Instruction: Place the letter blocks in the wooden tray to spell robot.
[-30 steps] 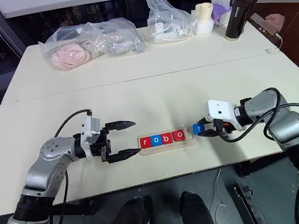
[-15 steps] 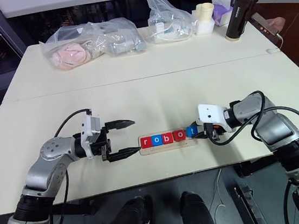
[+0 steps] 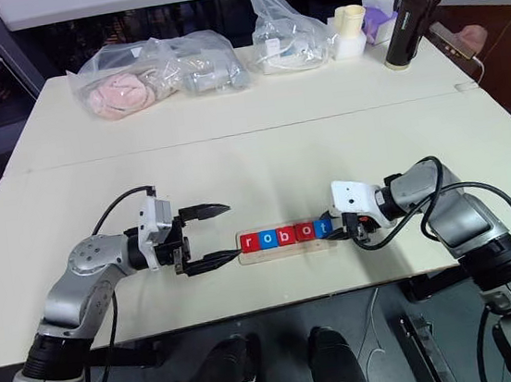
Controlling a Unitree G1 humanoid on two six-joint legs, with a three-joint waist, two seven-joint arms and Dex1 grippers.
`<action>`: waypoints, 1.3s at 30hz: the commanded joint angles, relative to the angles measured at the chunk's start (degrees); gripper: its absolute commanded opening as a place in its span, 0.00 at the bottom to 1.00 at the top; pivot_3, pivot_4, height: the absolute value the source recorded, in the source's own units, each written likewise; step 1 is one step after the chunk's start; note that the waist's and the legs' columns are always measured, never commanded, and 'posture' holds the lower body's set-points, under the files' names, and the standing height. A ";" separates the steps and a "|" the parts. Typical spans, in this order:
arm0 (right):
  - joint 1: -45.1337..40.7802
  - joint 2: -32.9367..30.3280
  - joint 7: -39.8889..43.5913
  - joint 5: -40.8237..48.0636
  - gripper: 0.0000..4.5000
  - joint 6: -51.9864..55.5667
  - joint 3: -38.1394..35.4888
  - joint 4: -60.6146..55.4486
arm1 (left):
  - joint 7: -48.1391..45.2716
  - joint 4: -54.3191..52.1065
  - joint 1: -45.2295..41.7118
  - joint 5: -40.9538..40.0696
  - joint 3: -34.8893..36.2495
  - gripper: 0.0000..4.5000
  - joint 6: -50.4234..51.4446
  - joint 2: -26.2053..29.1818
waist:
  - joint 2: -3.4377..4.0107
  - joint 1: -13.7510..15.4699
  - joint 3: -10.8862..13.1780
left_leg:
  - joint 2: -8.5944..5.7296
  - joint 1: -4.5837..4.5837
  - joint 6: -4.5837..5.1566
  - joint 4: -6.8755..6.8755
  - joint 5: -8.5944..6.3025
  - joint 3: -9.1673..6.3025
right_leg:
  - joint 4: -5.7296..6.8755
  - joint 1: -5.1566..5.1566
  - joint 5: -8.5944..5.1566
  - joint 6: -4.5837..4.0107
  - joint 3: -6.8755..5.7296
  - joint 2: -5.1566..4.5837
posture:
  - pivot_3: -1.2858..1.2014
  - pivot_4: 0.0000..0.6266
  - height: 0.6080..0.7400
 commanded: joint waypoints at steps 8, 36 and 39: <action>-1.75 0.73 0.61 -0.09 0.25 0.50 0.19 -0.86 | 0.91 -2.43 0.74 -0.76 0.86 1.00 -0.29 0.12 | 0.00 0.00 0.00 | 0.00 0.00 0.01 0.01 0.00 0.00 | 0.02 0.00 0.01 0.00 0.00 0.01 | 0.52 0.24 0.98; 4.29 -2.26 -6.04 9.05 1.00 17.65 -14.68 -16.50 | 3.96 -2.12 0.86 0.53 1.48 1.00 3.04 1.57 | 0.00 0.26 -0.01 | 0.00 0.00 0.00 0.00 0.00 -0.01 | 0.01 0.01 0.00 0.00 0.00 -0.03 | 0.52 0.24 0.98; 9.80 -3.28 -9.05 11.72 1.00 23.13 -19.94 -23.44 | 4.50 -3.10 1.30 -0.91 2.35 1.00 5.10 2.15 | 0.00 0.11 -0.01 | 0.00 0.00 -0.09 -0.01 -0.06 -0.01 | 0.01 0.01 0.00 0.00 0.02 -0.06 | 0.52 0.24 0.98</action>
